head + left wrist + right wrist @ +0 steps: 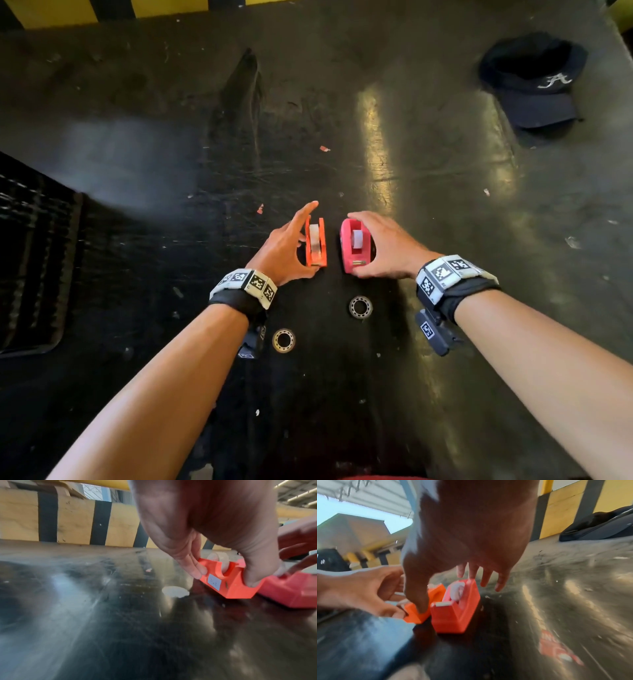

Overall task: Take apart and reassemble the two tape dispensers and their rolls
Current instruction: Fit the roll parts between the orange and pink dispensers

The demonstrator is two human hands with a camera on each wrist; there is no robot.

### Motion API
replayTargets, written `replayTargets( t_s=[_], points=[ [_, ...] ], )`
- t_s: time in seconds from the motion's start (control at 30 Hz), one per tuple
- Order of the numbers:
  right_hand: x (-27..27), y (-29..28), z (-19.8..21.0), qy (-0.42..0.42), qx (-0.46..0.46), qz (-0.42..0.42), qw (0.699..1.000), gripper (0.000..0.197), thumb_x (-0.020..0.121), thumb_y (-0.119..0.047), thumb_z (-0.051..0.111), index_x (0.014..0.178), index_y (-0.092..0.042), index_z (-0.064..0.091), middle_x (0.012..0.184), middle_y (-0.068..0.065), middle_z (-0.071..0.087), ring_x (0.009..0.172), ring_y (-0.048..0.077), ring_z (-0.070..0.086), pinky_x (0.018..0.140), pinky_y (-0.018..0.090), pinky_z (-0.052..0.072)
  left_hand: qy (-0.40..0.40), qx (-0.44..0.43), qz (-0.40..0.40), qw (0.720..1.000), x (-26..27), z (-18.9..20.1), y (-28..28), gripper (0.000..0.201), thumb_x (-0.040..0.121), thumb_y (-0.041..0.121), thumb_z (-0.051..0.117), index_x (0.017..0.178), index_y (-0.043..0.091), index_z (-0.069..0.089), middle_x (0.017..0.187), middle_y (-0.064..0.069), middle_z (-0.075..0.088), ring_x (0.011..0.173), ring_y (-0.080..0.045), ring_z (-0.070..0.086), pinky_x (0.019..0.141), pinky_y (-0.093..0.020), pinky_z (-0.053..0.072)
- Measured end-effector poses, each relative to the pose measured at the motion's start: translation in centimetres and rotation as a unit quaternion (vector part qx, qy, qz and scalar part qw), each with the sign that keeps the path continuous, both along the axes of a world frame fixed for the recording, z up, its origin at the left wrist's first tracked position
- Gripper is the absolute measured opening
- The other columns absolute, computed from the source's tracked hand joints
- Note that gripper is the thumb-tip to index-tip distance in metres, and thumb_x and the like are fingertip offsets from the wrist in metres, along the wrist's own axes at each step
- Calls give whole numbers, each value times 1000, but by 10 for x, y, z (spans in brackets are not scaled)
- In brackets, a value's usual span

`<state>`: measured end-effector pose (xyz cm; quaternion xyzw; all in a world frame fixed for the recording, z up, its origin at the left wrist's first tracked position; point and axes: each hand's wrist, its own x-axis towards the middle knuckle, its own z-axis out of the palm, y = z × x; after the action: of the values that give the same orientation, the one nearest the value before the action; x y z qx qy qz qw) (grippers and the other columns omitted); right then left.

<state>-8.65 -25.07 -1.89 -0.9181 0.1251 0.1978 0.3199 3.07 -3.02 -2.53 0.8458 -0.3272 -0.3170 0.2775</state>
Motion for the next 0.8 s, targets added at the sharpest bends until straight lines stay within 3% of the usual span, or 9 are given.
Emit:
replayTargets(
  t_s=[0.03,0.1,0.2,0.33,0.4,0.43,0.5,0.57,0.8],
  points=[
    [-2,0,-4,9,-11,16,1000,122,53,-59,82,156,-34,22,162,-4,30,148,27,34,115,54,38,-2,6,-3,1000,-1,-3,0,130,67,19,93,159,45,6,160,-9,41,129,-21,61,110,-49,51],
    [-4,0,-13,11,-30,30,999,129,55,-51,89,159,-36,15,164,-5,23,151,27,29,116,55,36,-8,15,-2,1000,-4,-10,1,129,69,19,92,159,45,4,162,-7,38,131,-21,59,110,-51,51],
    [-7,1,-19,-1,-59,21,998,126,62,-38,91,161,-37,12,164,-1,26,150,28,31,116,53,35,-21,29,1,999,-7,-14,2,131,72,14,91,160,45,-1,166,-5,31,134,-22,57,110,-52,50],
    [-12,5,-14,-28,-35,-18,999,125,58,-38,90,159,-32,16,159,2,36,142,29,42,112,51,40,-21,32,1,999,-10,-7,4,144,65,21,96,158,48,-10,174,-1,0,145,-27,47,113,-56,46],
    [-15,6,-6,-46,-29,-29,998,122,58,-38,90,157,-29,19,154,4,42,137,29,46,110,50,42,-36,3,17,999,-14,4,6,138,62,35,96,161,43,0,173,0,-6,149,-29,39,115,-52,43],
    [-16,7,-2,-56,-29,-28,998,121,58,-39,90,156,-30,20,152,4,44,136,30,47,109,50,42,-57,-25,21,998,-16,12,6,126,64,40,94,160,39,13,173,-1,-1,150,-30,37,116,-50,43],
    [-19,11,7,-75,-24,-26,997,121,56,-43,90,155,-32,21,153,1,43,136,29,46,109,51,41,-120,-79,11,990,-22,30,3,85,74,40,88,147,30,46,170,-6,16,149,-29,37,116,-45,41],
    [-23,17,15,-92,-14,-23,995,121,55,-48,90,154,-34,22,154,-1,41,137,29,45,108,53,41,-166,-92,-17,982,-28,50,-5,56,79,37,84,129,25,63,163,-6,31,144,-26,40,115,-45,41],
    [-35,35,34,-116,-21,-8,993,121,55,-57,86,156,-30,25,155,-3,43,135,29,46,107,51,42,-198,35,-65,977,-45,74,-18,57,81,47,78,134,30,64,164,-2,29,145,-31,32,110,-49,47]
  ],
)
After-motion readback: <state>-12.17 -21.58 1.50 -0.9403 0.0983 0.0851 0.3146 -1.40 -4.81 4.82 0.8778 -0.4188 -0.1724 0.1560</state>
